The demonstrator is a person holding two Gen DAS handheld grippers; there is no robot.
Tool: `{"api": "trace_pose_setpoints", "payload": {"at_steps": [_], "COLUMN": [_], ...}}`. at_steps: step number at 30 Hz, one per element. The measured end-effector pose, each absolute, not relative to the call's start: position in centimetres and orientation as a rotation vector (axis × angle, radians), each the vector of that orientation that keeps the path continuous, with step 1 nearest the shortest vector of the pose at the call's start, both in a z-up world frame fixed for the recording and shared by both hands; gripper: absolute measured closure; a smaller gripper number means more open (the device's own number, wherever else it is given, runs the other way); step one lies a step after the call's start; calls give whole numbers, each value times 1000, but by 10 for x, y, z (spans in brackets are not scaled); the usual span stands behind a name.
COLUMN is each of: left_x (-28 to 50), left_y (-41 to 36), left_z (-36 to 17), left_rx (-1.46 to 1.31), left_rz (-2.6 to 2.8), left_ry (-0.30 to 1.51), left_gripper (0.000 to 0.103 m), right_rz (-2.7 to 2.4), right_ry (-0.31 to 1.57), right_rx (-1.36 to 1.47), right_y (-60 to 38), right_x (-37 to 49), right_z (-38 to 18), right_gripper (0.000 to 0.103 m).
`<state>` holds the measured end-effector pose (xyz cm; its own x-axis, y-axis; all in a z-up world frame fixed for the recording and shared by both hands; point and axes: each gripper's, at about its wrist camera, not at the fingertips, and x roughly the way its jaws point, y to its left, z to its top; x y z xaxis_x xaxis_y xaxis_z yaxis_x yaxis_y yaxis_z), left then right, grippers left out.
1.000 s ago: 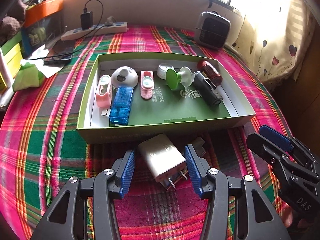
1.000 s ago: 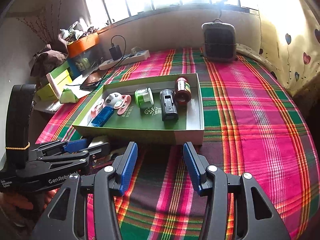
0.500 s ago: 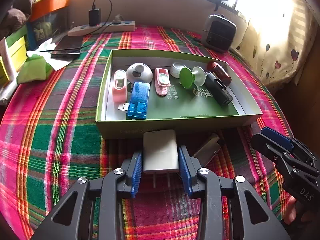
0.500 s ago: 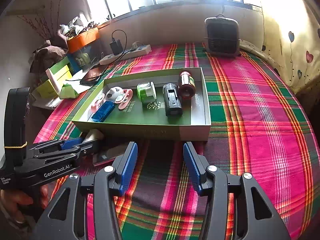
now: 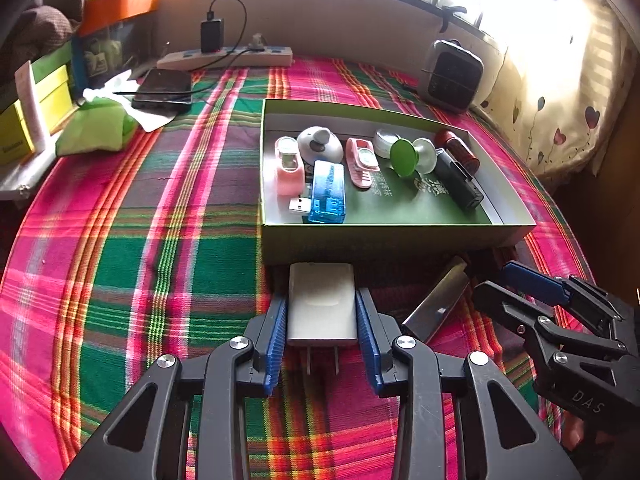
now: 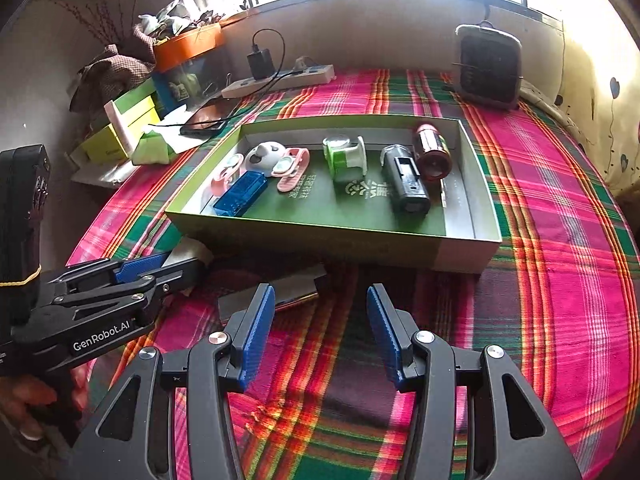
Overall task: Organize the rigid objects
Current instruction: 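Close the right gripper on the black rectangular bar while the left holds the charger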
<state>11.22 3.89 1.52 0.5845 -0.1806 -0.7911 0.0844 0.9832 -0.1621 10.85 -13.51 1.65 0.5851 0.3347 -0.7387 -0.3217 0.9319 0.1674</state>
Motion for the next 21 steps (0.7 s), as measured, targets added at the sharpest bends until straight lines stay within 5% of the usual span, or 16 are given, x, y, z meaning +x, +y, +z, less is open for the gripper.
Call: {"api": "trace_pose_setpoints", "payload": {"at_steps": [21], "left_x": [104], "left_y": [60], "left_z": [12], "left_rx": [-177], "left_rz": [-215], "left_ry": [909], "left_gripper": [70], "right_rz": [157], "right_ry": [922], "right_rx": [-37], "right_y": [-90], "right_x": [117], "right_z": [3], "right_gripper": [45]}}
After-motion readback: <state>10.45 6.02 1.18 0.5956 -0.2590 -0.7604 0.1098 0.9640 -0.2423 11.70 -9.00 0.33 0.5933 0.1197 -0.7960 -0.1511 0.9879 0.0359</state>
